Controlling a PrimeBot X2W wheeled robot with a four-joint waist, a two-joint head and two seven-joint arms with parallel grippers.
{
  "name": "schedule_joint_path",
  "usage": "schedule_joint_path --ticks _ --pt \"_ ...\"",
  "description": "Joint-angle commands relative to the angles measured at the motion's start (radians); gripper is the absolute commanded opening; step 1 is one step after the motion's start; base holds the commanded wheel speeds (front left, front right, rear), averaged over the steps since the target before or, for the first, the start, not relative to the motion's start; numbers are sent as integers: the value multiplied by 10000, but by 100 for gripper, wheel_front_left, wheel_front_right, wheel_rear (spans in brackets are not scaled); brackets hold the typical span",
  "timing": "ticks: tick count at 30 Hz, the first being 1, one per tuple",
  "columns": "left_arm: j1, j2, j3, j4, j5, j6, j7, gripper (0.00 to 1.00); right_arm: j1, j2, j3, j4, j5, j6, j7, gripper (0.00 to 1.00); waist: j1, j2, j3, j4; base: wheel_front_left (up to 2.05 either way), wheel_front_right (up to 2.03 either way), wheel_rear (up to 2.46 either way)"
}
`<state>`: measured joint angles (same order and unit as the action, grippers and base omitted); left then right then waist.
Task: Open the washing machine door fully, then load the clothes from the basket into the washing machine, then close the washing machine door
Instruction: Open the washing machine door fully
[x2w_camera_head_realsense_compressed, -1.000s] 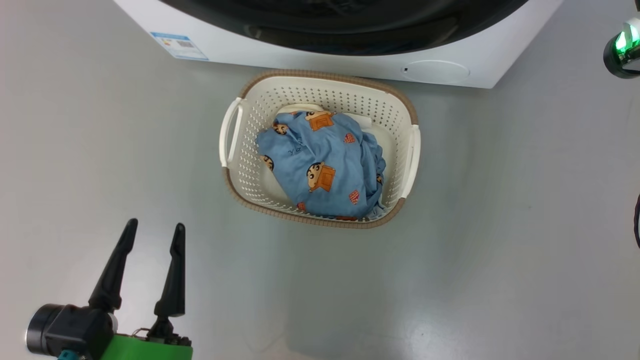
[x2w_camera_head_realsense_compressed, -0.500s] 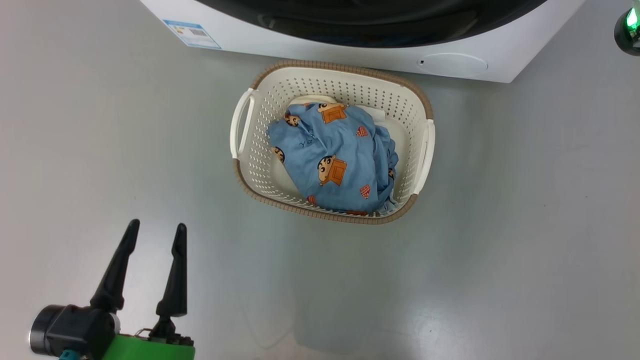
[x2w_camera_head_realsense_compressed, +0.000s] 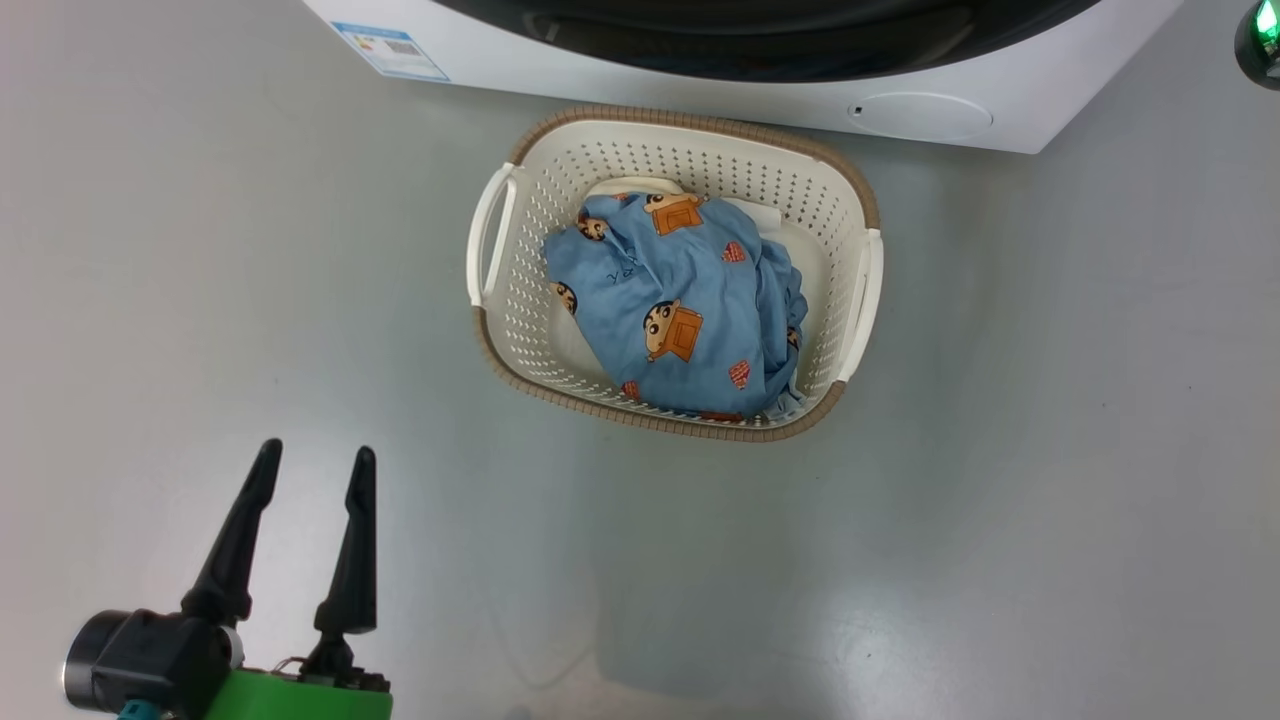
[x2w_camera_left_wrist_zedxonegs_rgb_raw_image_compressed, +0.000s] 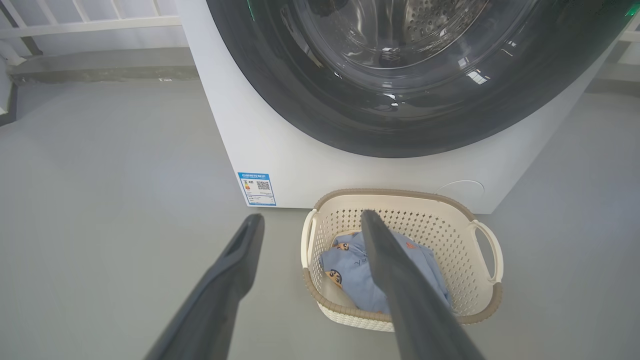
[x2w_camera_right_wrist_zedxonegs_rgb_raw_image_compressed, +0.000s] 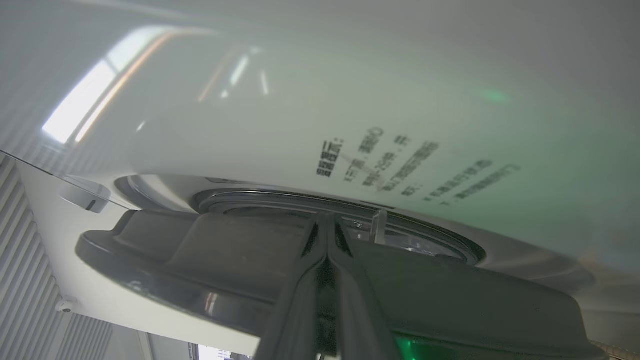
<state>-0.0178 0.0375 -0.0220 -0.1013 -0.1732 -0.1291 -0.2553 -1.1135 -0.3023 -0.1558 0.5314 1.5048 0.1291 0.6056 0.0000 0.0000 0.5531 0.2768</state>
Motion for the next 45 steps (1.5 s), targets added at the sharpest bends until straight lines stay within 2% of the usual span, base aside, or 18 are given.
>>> schedule_joint_path --ticks 1,24,45 --pt "132 131 346 -149 -117 -15 -65 100 -233 37 145 -237 -79 16 61 0 0 0 10 20 0 0 0" --pt "72 128 278 -48 -190 -15 -65 100 -227 48 673 -91 -176 16 297 0 0 0 -67 -40 0 0 0" --pt "-122 128 432 -32 -351 -15 -65 100 -5 400 1440 -395 -174 16 708 0 0 0 -220 -217 0 0 0"
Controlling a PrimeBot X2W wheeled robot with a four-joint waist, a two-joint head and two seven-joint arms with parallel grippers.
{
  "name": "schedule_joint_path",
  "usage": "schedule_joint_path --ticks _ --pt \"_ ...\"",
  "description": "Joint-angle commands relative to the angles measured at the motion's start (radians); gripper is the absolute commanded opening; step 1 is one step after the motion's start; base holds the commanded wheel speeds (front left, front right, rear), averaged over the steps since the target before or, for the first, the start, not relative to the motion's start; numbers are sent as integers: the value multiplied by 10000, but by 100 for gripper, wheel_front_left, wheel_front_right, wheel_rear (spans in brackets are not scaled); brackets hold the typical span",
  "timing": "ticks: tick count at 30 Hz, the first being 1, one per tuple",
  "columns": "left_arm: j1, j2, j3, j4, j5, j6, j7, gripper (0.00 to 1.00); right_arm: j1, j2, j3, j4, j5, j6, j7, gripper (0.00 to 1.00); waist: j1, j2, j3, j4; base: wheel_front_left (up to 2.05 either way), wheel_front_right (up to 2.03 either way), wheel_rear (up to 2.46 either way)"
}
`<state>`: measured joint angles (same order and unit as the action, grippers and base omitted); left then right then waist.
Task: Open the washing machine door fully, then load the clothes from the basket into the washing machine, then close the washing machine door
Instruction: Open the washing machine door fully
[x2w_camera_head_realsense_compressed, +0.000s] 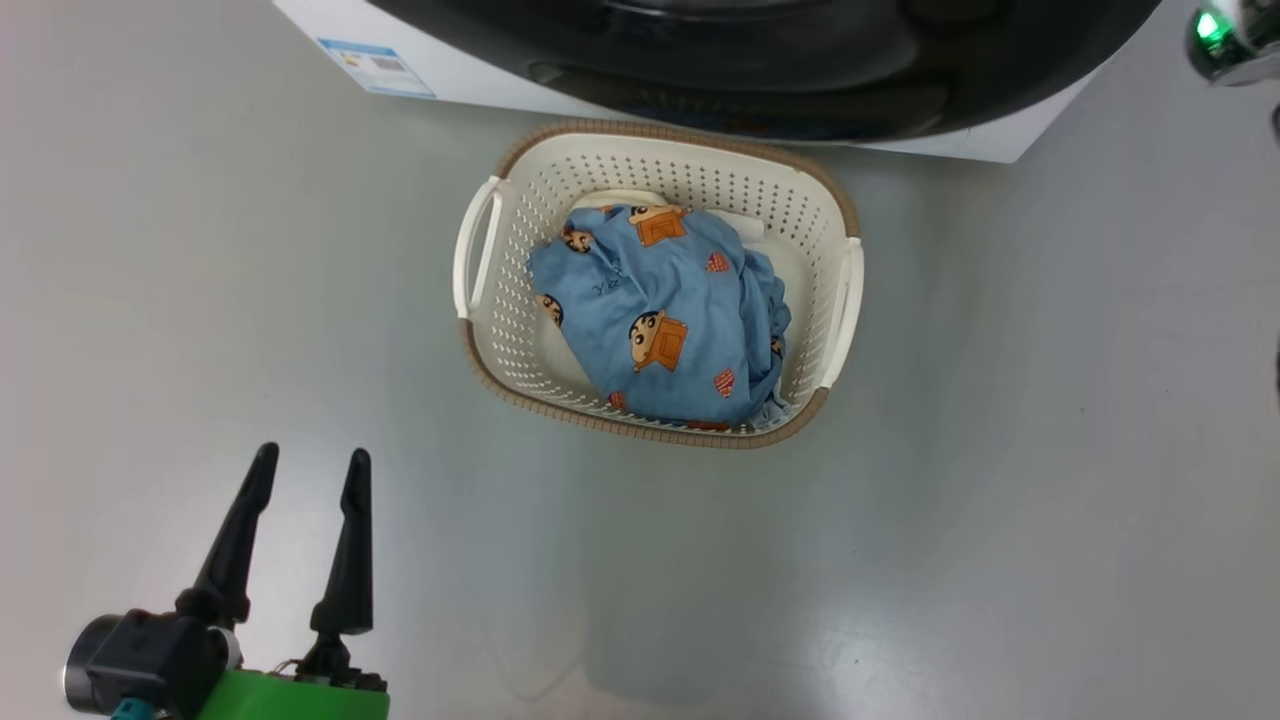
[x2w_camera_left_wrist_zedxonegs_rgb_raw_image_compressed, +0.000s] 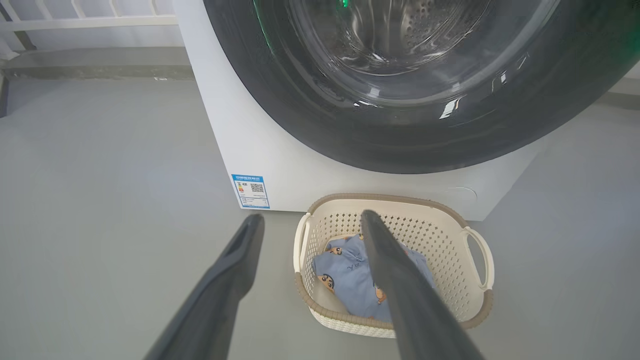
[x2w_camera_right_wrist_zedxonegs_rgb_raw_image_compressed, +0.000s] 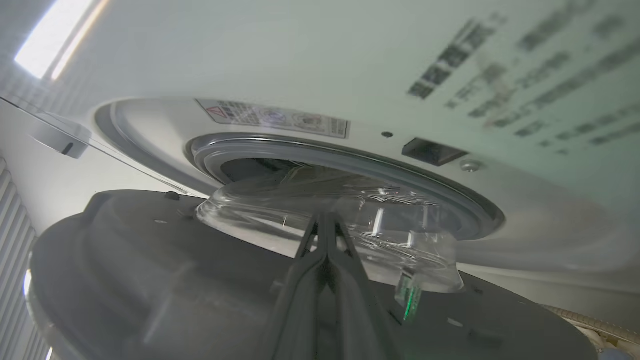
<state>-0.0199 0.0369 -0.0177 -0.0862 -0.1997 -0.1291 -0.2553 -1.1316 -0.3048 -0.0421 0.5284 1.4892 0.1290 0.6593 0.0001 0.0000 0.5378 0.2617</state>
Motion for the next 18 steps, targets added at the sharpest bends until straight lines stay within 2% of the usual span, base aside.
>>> schedule_joint_path --ticks 1,18 --pt "-122 133 392 -188 -88 -15 -65 100 225 461 346 -384 -12 17 185 0 -1 0 -110 -105 0 0 0" --pt "-207 133 332 -101 -49 -15 -65 100 1435 1092 1076 -682 196 17 467 0 -1 0 -1297 -834 0 0 0"
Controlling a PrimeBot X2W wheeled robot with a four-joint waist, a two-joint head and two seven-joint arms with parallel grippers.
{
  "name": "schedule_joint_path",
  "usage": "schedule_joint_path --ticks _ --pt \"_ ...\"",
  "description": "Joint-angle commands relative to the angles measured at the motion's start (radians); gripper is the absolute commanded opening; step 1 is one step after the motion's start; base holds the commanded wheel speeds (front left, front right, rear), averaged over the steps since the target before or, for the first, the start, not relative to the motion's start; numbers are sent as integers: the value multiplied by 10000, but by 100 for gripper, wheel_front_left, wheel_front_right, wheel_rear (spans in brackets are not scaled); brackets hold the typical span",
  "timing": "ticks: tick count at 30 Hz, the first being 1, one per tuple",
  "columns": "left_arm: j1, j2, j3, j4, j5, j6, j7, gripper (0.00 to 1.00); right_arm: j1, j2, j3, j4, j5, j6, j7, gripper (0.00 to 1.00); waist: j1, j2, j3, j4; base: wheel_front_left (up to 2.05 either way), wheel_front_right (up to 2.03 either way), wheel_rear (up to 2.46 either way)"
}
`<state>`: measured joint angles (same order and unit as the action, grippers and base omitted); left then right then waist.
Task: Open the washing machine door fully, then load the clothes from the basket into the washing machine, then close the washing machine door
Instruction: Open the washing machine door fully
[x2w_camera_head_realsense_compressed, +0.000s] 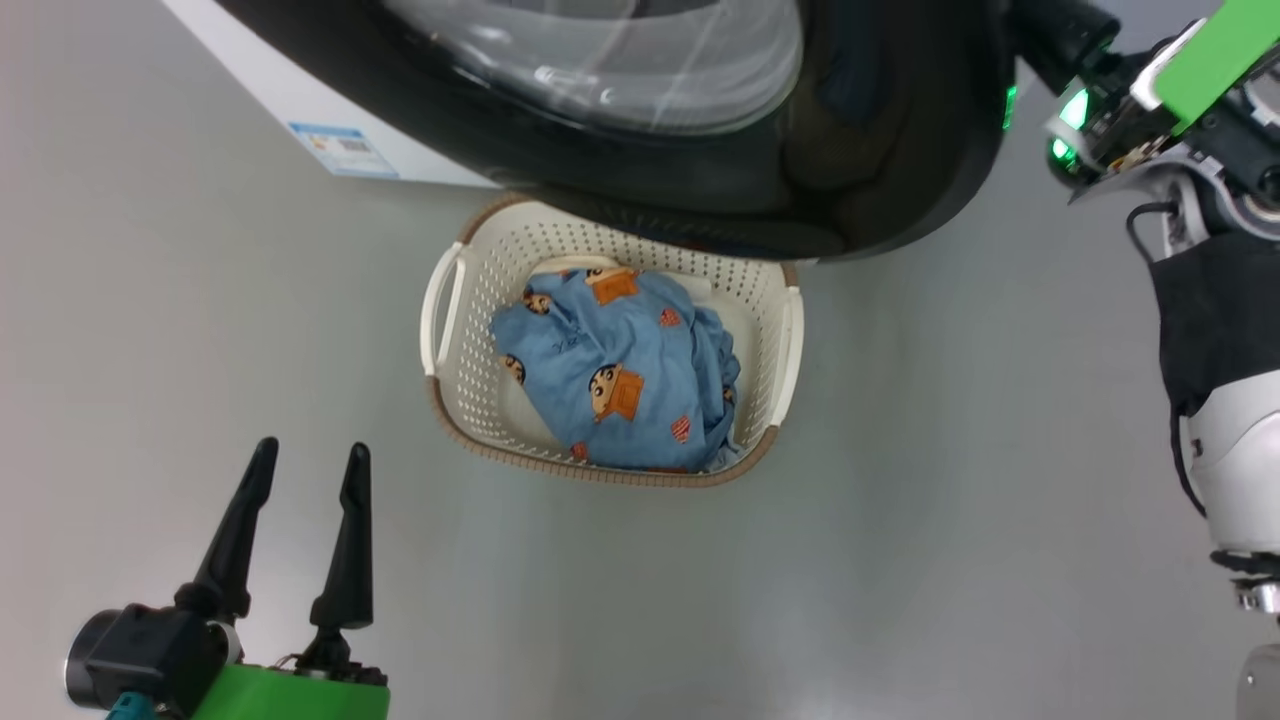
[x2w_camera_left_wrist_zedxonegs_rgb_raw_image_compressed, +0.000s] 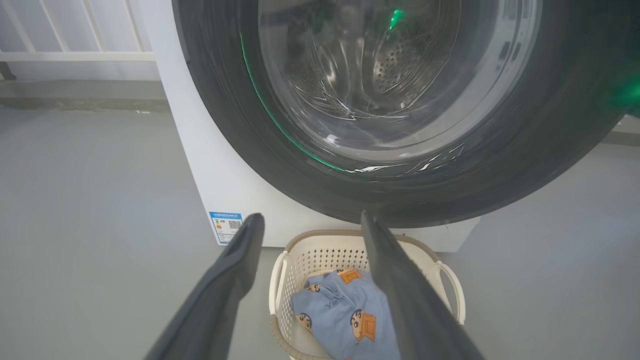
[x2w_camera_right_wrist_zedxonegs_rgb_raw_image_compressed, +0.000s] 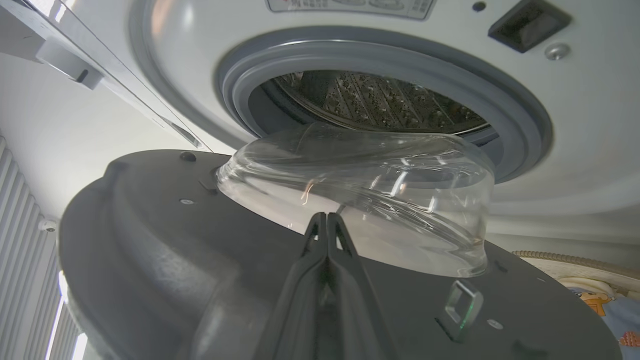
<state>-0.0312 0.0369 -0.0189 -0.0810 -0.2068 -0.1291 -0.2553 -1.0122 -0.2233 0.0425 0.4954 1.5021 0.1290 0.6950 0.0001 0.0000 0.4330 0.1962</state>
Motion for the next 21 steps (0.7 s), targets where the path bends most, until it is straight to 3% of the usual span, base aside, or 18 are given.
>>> schedule_joint_path --ticks 1,21 --pt "-75 133 347 -137 31 -15 -65 100 324 319 279 -372 77 17 126 0 -1 0 -328 -217 0 0 0" --pt "384 133 149 108 185 -15 -65 100 2214 949 1184 -743 317 17 506 0 -1 0 -1830 -645 0 0 0"
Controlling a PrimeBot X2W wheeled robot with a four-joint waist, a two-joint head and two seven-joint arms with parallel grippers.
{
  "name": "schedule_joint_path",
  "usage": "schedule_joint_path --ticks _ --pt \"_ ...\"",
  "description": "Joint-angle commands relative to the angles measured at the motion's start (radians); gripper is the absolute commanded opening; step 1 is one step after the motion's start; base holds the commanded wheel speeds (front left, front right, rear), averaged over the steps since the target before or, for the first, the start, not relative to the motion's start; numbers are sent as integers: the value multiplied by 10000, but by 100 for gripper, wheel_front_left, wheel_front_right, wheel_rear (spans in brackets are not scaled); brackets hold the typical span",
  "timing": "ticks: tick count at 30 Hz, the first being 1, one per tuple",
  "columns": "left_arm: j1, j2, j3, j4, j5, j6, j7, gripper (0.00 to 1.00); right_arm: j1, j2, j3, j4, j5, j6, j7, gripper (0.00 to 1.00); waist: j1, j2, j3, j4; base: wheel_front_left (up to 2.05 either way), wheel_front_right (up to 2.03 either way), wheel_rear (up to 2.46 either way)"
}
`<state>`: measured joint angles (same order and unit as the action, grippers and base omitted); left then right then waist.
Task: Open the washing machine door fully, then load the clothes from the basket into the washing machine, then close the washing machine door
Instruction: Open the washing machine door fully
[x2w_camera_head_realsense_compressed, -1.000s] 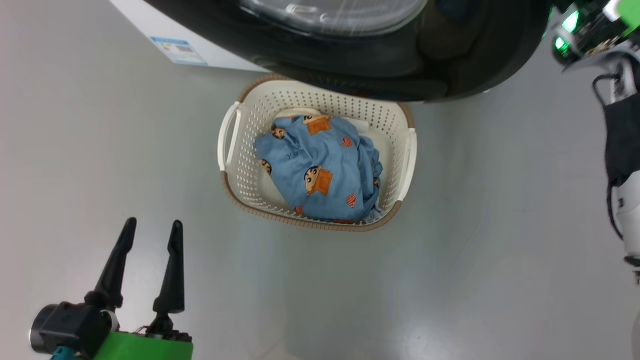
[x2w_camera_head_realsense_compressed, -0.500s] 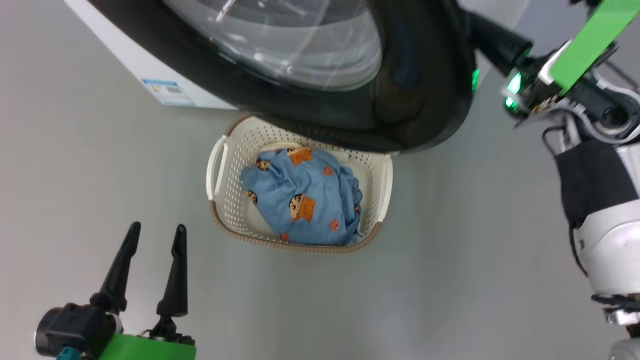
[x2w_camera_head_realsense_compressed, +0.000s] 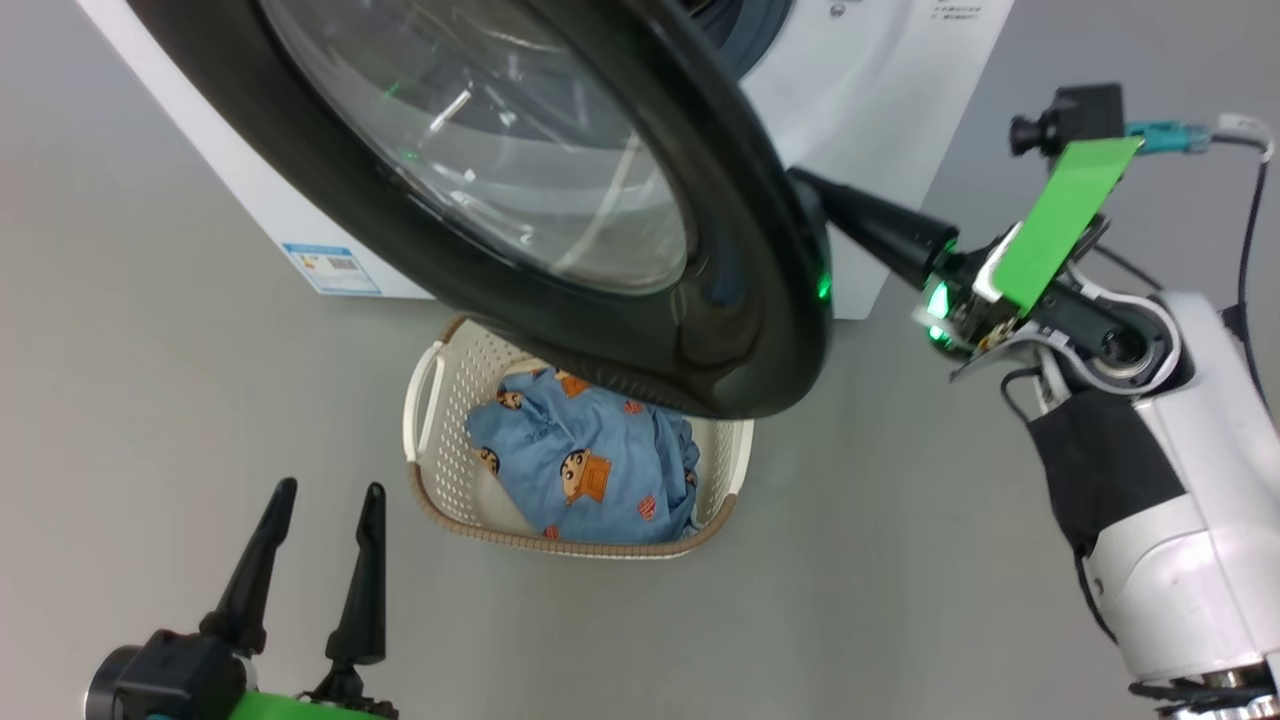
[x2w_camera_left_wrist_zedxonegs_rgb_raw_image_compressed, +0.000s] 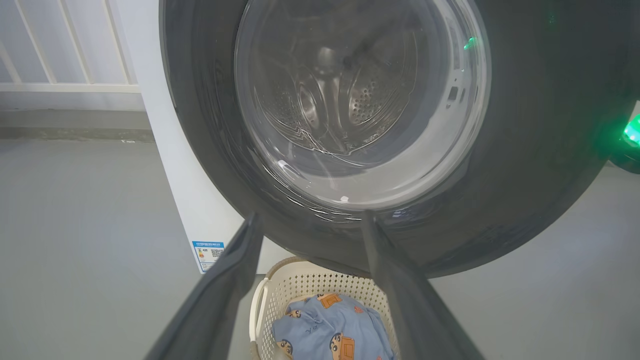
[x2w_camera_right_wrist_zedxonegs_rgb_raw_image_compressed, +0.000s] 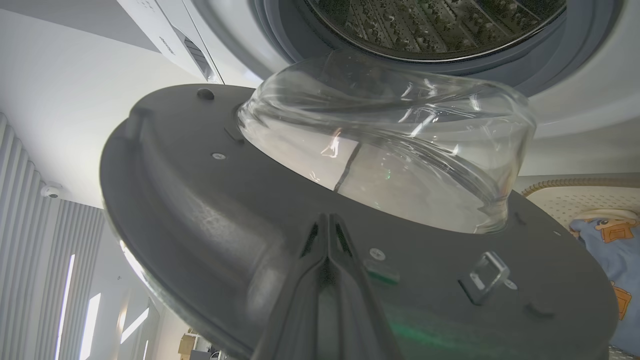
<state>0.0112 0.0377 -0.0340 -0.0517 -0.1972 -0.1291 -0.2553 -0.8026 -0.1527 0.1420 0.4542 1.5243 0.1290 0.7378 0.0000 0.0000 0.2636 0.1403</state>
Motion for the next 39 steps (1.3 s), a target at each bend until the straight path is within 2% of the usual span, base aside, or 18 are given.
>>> schedule_joint_path --ticks 1,21,39 --pt "-26 126 301 -180 90 -15 -65 100 198 277 239 -355 104 17 88 0 0 0 -191 -100 0 0 0" --pt "85 125 -53 -86 -207 166 -65 100 1287 839 1484 -811 228 17 158 0 0 0 -897 141 0 0 0" --pt "97 125 -87 -90 -206 183 -65 100 1609 1020 2883 -1086 968 17 -212 0 0 0 -1149 305 0 0 0"
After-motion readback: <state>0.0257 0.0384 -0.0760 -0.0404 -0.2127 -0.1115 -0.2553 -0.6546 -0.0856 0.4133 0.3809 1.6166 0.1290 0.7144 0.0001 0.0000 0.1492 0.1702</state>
